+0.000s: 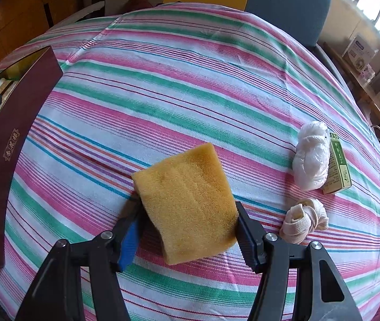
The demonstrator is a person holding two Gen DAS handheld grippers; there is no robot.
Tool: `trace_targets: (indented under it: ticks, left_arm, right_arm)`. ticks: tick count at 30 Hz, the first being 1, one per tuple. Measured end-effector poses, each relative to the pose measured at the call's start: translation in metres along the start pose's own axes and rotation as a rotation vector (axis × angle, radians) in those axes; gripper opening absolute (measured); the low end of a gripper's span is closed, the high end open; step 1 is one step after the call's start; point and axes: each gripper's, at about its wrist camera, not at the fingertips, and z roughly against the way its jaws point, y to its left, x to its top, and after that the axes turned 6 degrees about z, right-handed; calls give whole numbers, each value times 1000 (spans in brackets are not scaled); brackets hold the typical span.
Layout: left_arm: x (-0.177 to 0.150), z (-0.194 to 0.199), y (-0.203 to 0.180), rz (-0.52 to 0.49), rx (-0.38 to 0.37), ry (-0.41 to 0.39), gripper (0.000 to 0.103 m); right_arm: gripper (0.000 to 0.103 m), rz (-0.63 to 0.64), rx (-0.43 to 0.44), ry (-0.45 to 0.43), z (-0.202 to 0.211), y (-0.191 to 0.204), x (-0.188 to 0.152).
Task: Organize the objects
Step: 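Carry the granola bar packet into the gold tray and open the left gripper, then carry the yellow sponge into the gold tray with the right gripper, release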
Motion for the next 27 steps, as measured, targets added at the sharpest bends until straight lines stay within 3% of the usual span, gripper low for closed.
trace_targets:
  ticks: [5, 11, 17, 27]
  left_arm:
    - [-28, 54, 7, -31, 31, -138, 44]
    - [-79, 106, 21, -45, 64, -248, 45]
    - [-107, 130, 28, -73, 122, -294, 45]
    - [-126, 133, 42, -42, 98, -277, 45]
  right_arm:
    - [63, 0, 4, -3, 0, 1, -1]
    - [63, 9, 1, -9, 0, 3, 0]
    - [62, 16, -3, -16, 1, 5, 0]
    - [62, 8, 8, -29, 1, 3, -3]
